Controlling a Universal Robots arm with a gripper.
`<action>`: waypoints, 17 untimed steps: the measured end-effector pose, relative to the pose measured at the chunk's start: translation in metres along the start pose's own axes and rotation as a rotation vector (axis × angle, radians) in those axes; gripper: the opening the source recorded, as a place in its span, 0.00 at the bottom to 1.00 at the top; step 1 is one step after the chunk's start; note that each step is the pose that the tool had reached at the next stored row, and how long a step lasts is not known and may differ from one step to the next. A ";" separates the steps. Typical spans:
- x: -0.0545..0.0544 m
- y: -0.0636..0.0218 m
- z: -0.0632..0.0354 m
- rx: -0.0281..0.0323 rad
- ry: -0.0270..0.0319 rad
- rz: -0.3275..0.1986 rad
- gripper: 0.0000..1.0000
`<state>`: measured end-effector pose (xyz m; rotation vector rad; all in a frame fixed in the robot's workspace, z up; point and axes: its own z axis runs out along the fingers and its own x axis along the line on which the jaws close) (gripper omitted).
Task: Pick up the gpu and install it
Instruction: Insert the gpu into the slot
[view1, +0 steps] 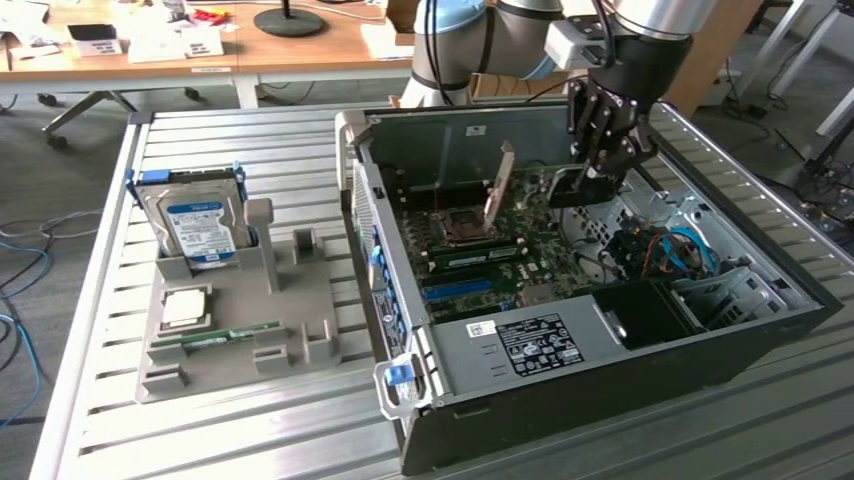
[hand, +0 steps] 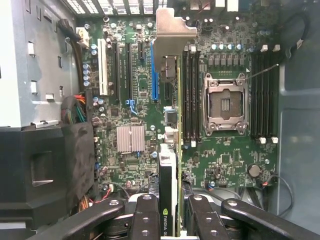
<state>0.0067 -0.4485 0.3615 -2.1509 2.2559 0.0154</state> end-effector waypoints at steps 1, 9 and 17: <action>0.000 0.0002 0.0005 -0.0001 -0.0001 0.000 0.27; 0.000 0.0011 0.0044 0.0000 0.0001 0.000 0.27; 0.001 0.0018 0.0073 0.0000 0.0000 0.000 0.27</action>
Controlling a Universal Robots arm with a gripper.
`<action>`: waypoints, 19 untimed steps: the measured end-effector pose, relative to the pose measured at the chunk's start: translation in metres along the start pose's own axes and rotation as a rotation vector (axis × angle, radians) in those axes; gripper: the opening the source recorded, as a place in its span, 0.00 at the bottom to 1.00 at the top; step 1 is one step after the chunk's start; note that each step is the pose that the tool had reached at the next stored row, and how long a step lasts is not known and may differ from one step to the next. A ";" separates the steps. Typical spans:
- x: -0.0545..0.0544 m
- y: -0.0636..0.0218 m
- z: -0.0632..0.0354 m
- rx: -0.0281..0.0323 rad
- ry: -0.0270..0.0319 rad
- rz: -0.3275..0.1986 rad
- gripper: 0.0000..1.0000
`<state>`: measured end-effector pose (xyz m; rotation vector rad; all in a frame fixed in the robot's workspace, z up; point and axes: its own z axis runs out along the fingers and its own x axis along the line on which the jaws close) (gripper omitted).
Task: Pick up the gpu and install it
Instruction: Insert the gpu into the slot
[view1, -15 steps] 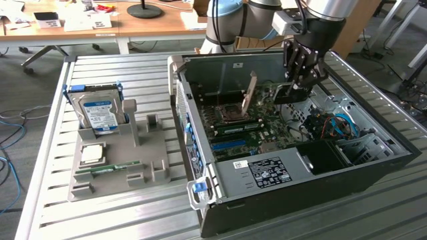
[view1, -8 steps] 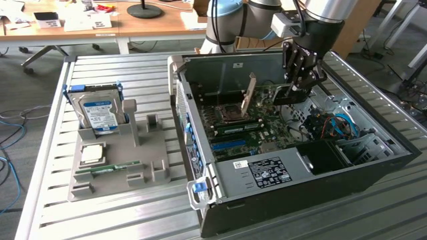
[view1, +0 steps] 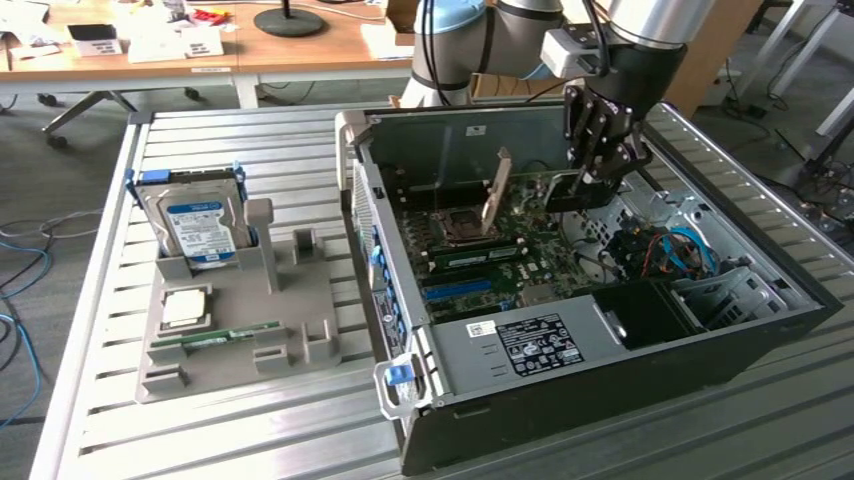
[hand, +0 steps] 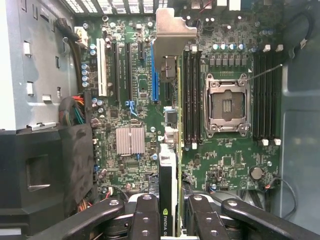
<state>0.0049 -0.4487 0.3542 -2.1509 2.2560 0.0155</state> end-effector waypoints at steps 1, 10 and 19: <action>0.000 0.0001 0.0008 0.0000 0.0001 0.000 0.27; 0.000 0.0004 0.0033 0.0001 -0.0003 0.000 0.27; 0.000 0.0005 0.0076 -0.0001 0.0004 0.000 0.27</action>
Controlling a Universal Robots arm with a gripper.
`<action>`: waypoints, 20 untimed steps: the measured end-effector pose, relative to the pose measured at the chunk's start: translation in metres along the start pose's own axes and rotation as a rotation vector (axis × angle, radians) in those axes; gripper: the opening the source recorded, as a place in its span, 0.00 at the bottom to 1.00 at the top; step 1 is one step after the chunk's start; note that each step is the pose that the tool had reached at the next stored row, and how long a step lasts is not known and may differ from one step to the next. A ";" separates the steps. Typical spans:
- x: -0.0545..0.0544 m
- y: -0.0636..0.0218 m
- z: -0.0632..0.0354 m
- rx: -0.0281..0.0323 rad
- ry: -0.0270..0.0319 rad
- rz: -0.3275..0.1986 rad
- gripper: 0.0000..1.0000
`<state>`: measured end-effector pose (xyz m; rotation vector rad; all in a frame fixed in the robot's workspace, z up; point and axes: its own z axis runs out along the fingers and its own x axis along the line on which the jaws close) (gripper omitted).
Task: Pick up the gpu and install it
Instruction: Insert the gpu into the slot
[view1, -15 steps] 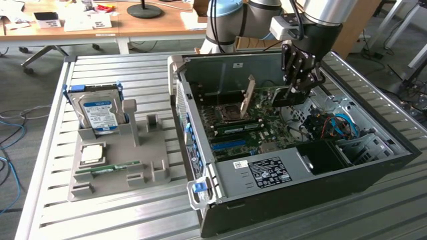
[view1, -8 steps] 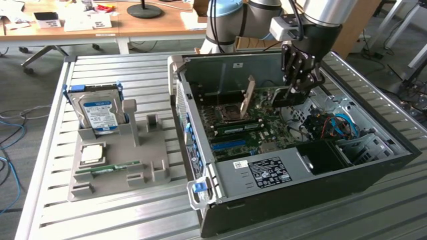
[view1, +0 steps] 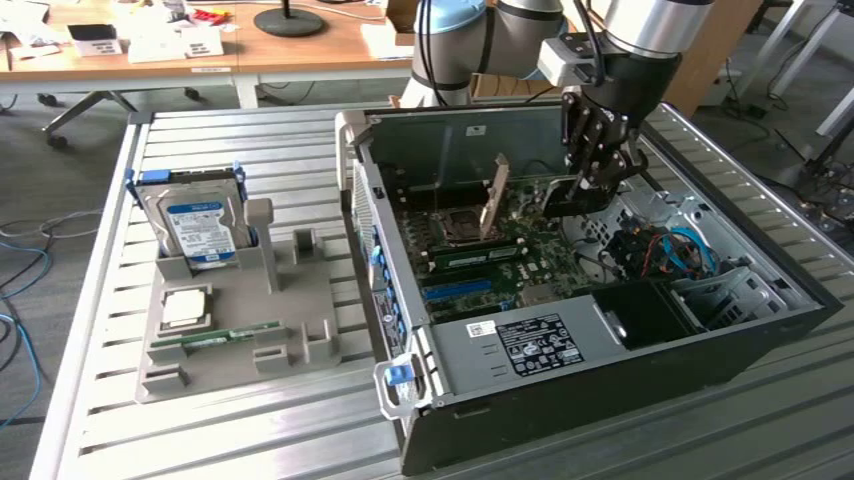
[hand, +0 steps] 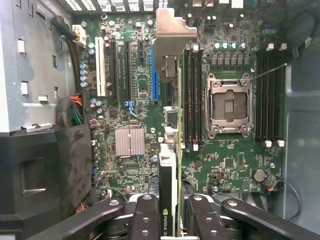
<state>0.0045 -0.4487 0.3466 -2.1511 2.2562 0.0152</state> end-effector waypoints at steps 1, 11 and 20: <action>0.000 0.0000 0.0001 0.0000 -0.0001 0.000 0.27; 0.000 0.0001 0.0052 0.0001 -0.0004 0.000 0.27; 0.000 0.0005 0.0137 0.0001 -0.0003 0.000 0.27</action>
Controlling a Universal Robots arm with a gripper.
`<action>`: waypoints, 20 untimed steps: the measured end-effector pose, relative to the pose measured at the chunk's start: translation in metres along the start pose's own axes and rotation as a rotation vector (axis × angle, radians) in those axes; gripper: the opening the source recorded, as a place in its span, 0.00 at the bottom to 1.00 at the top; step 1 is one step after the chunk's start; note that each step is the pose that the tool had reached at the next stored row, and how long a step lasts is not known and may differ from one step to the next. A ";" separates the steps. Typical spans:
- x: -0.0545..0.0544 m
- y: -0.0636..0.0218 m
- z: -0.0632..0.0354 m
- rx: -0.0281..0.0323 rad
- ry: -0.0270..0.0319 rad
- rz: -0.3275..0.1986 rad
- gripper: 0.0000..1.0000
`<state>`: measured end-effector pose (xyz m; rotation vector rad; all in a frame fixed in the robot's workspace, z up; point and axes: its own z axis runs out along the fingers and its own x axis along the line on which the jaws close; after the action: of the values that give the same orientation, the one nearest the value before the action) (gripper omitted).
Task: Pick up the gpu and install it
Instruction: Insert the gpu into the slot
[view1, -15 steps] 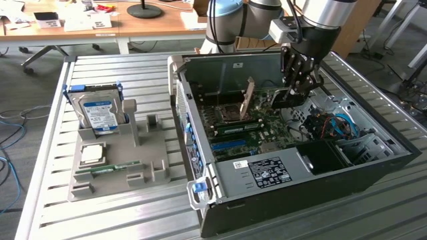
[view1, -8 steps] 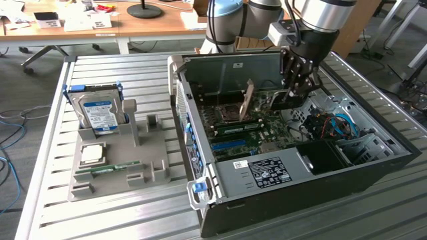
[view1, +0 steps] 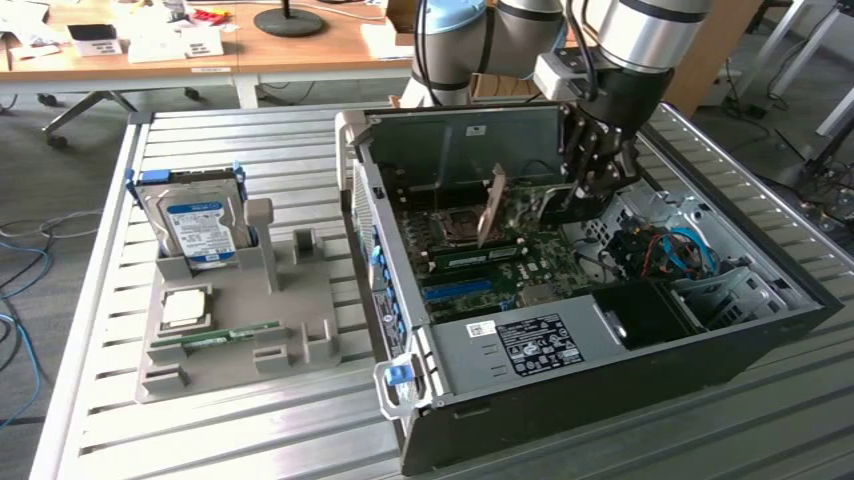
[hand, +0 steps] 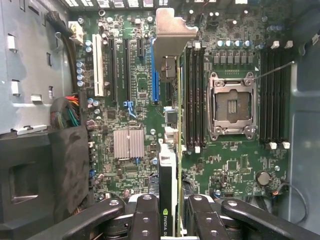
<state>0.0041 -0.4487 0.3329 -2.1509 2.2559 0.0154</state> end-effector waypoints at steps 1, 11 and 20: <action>0.000 0.0001 0.0010 0.0000 0.0001 0.000 0.27; 0.002 0.0049 0.0029 0.0000 0.0002 0.001 0.27; 0.003 0.0221 0.0041 0.0002 0.0001 0.002 0.27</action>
<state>-0.0181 -0.4501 0.3285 -2.1485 2.2581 0.0150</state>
